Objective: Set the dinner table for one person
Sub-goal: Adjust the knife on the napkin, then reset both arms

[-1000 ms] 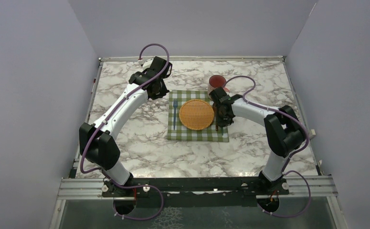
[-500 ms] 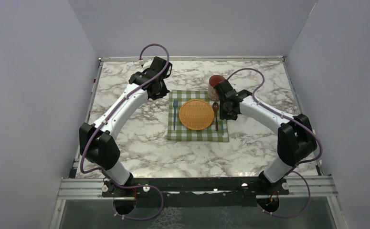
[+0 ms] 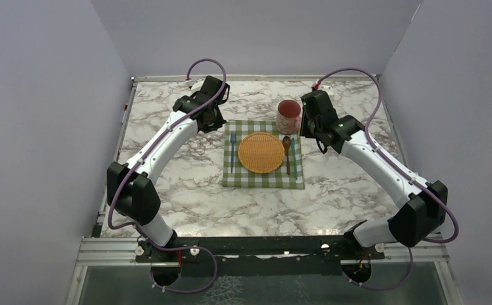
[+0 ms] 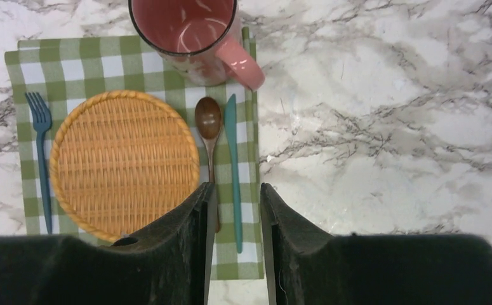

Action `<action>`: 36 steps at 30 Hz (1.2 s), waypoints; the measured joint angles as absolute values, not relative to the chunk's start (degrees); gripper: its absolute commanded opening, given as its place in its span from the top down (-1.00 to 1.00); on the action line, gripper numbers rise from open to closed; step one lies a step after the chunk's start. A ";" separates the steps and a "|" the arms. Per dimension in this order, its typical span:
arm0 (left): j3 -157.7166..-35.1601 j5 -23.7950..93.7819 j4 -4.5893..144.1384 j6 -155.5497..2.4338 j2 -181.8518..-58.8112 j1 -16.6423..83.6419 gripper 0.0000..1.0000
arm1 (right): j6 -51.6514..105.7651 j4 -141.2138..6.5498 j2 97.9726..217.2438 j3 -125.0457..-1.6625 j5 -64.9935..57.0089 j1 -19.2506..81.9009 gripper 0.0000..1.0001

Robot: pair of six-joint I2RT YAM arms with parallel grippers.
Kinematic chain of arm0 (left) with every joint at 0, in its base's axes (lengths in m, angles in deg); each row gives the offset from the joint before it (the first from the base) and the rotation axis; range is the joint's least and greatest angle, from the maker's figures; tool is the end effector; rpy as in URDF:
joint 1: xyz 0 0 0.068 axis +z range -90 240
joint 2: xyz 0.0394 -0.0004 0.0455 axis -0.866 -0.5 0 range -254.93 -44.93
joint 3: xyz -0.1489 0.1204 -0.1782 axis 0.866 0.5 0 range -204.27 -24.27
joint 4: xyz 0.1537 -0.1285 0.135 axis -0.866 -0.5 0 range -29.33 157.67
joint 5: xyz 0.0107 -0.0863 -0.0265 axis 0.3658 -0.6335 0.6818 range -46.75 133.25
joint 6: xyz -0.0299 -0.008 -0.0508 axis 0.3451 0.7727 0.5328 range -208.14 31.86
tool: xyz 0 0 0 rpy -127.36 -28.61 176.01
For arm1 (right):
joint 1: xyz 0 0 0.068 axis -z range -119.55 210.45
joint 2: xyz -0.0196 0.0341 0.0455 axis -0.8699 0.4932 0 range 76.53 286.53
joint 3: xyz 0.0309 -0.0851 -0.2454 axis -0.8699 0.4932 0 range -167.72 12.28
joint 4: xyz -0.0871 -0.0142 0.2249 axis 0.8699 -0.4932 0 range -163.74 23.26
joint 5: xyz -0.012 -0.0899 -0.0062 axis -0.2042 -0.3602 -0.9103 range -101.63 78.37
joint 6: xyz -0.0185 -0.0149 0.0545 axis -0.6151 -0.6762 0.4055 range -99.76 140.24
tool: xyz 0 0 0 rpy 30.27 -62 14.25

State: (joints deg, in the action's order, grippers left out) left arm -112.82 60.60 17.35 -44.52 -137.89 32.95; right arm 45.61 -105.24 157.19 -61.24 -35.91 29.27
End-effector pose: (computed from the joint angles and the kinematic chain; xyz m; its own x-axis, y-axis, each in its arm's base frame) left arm 0.2976 -0.1373 0.3137 -0.7202 -0.3716 -0.5859 -0.2983 0.9283 -0.2220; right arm 0.2557 0.1336 0.3129 -0.6496 0.0634 -0.7577 0.0580 0.9977 0.0338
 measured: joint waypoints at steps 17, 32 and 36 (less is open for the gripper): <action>-112.82 60.84 21.91 -48.57 -137.78 32.95 0.01 | 40.86 -102.42 166.00 -71.09 -38.22 29.27 -0.37; -117.28 68.23 26.26 -63.73 -135.77 32.95 -0.98 | 41.17 -106.35 165.87 -78.24 -38.16 29.27 -1.00; -117.28 68.20 26.48 -65.09 -135.77 32.95 -0.98 | 42.79 -109.15 165.56 -78.20 -38.22 29.27 -1.00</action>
State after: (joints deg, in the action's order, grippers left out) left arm -117.28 68.20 26.48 -65.09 -135.77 32.95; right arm 42.79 -109.15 165.56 -78.20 -38.22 29.27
